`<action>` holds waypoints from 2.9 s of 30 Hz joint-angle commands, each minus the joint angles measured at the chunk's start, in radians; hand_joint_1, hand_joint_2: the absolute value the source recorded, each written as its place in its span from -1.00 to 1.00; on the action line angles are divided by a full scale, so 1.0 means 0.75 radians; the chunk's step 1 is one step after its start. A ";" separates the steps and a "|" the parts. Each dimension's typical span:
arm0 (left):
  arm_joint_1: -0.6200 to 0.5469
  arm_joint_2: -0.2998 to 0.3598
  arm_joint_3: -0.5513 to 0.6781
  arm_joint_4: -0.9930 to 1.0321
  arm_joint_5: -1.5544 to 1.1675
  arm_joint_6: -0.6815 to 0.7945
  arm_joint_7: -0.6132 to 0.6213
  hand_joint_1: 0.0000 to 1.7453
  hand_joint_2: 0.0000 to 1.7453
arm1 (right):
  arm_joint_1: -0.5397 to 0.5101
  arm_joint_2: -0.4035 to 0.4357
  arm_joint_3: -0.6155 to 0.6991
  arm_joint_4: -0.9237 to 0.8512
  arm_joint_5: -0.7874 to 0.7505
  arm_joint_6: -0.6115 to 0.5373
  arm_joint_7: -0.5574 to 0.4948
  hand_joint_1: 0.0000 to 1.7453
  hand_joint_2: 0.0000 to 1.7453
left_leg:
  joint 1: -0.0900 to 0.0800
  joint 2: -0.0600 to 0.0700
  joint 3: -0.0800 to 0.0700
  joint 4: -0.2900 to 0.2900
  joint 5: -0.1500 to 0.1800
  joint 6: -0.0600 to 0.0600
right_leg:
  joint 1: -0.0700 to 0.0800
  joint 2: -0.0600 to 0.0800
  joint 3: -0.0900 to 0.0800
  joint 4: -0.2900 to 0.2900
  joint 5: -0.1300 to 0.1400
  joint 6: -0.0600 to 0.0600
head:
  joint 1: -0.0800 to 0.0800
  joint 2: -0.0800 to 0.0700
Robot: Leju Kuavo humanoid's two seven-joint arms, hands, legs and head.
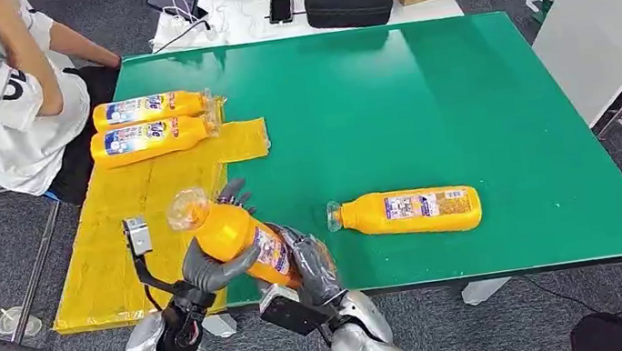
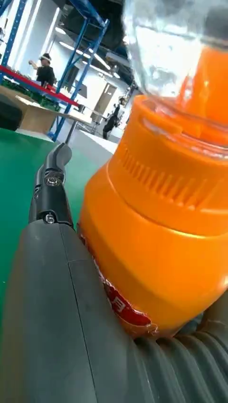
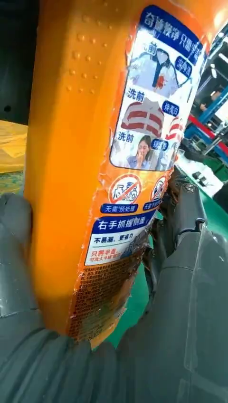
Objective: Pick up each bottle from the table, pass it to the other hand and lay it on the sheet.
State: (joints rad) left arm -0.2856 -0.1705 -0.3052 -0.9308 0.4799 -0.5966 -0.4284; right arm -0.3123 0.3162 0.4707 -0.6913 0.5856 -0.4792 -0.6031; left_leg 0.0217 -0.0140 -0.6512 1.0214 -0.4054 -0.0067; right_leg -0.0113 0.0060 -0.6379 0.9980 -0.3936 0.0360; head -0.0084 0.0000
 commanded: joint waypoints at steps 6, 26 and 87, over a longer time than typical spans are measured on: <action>-0.043 -0.011 -0.051 -0.014 0.057 -0.093 -0.002 1.00 1.00 | -0.066 -0.003 0.083 0.153 -0.005 0.080 0.025 1.00 1.00 | 0.000 0.000 0.002 0.000 -0.001 0.001 | 0.001 -0.002 0.003 0.000 -0.001 -0.001 | 0.001 0.000; -0.099 -0.002 0.155 -0.107 -0.046 0.164 -0.064 1.00 1.00 | -0.053 -0.047 -0.001 -0.106 -0.020 0.015 0.104 -1.00 -1.00 | 0.000 0.003 0.000 0.001 -0.001 0.001 | 0.001 -0.002 0.001 0.000 -0.001 -0.001 | 0.001 0.000; -0.445 0.264 0.196 0.784 -2.084 1.267 -0.224 1.00 1.00 | 0.141 -0.147 0.020 -0.916 -0.606 0.055 -0.034 -1.00 -1.00 | 0.000 0.008 0.007 0.000 -0.002 0.002 | 0.001 0.001 0.006 0.000 -0.001 -0.002 | 0.001 0.000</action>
State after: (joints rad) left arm -0.5821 0.0179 -0.1423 -0.3994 -1.1055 0.4063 -0.5653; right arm -0.1584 0.2239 0.4746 -1.4576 0.1301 -0.4559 -0.6462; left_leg 0.0217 -0.0097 -0.6516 1.0214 -0.4049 -0.0069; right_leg -0.0111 0.0064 -0.6389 0.9983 -0.3931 0.0355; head -0.0076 0.0004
